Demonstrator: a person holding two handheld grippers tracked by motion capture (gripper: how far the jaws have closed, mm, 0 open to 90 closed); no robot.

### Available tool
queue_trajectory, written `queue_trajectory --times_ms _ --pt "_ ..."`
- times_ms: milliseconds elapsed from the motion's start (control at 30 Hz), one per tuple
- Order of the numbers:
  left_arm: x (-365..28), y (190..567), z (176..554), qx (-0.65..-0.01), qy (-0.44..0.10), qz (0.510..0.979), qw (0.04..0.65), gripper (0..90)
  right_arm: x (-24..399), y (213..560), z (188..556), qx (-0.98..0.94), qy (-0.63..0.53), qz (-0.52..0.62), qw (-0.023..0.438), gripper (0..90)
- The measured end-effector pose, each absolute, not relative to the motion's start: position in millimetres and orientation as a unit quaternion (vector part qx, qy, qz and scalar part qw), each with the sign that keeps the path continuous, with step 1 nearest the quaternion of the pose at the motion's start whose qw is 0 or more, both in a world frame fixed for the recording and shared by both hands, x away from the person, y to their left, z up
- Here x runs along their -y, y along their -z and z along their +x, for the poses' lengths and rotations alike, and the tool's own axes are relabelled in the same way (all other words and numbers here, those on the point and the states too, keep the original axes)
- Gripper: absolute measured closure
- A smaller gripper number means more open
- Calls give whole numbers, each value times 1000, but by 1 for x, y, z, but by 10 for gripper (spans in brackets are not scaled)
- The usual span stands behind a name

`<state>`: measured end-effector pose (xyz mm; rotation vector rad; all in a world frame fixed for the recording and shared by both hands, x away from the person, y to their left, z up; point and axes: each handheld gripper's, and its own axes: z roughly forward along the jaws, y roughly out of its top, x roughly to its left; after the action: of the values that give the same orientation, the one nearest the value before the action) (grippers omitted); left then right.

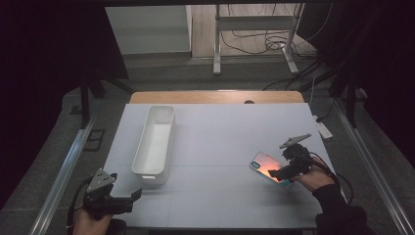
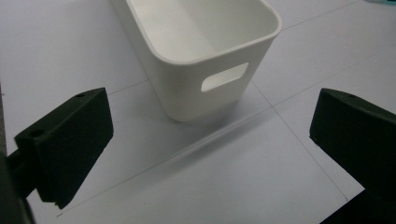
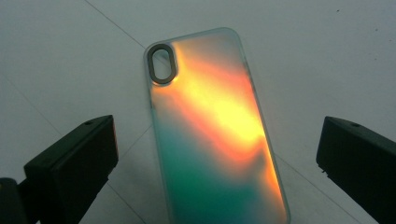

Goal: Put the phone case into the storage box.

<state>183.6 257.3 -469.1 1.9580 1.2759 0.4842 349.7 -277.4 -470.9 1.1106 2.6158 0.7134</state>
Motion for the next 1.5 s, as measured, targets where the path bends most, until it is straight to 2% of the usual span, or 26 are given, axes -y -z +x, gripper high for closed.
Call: queue_trajectory --times_ms 833,1200,1367,1500 --pt "-257 469 184 -497 -188 763 369 3 274 511 351 -909 -182 361 100 0" --pt "-257 469 184 -497 -187 763 369 3 274 511 352 -909 -178 365 93 0" --pt "-258 469 184 -497 -187 763 369 3 277 507 353 -907 -177 371 92 104" --pt "-259 469 184 -498 -185 761 373 2 277 505 354 -906 -171 376 92 151"
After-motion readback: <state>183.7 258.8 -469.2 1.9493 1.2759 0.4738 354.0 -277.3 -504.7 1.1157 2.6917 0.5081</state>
